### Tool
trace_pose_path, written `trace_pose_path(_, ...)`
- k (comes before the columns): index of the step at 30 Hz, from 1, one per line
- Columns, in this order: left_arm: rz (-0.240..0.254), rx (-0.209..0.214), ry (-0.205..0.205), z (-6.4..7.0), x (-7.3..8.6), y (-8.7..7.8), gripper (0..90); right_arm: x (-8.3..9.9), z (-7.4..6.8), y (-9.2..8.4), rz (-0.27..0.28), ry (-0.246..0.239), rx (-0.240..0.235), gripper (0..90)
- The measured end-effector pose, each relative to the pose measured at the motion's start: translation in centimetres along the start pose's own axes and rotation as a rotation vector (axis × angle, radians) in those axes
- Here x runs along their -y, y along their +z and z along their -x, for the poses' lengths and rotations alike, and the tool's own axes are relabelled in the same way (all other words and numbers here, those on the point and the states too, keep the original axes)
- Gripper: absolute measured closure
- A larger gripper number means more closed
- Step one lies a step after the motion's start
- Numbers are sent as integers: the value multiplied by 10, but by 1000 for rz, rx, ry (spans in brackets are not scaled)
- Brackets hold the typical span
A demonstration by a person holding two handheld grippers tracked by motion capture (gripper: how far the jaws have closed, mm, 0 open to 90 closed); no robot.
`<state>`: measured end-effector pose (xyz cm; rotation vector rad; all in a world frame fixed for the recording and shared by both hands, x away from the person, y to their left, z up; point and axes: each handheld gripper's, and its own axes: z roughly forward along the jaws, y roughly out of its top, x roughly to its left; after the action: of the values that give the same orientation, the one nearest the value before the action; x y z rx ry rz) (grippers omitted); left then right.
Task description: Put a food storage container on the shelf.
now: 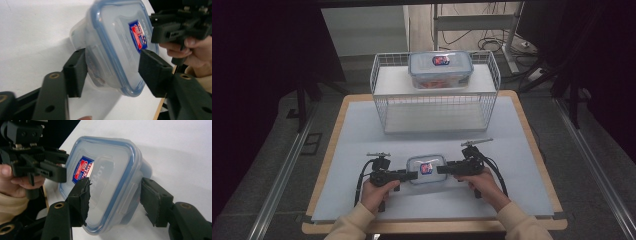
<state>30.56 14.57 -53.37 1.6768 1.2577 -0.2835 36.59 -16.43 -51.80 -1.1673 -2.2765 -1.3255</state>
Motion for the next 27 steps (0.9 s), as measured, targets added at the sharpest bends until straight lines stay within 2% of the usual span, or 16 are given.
trace_pose_path(5,17,-2,20,3,3,-3,468,4,-6,-3,14,-34,21,453)
trace_pose_path(6,18,-4,33,4,4,-4,475,5,-5,-5,17,-16,9,462)
trace_pose_path(11,25,-5,46,5,6,-5,485,7,-5,-8,23,-26,-7,487)
trace_pose_path(16,32,0,50,6,6,-5,493,13,1,-12,47,12,-59,524)
trace_pose_path(27,41,-6,65,9,7,-6,499,16,-2,-15,62,24,-58,540)
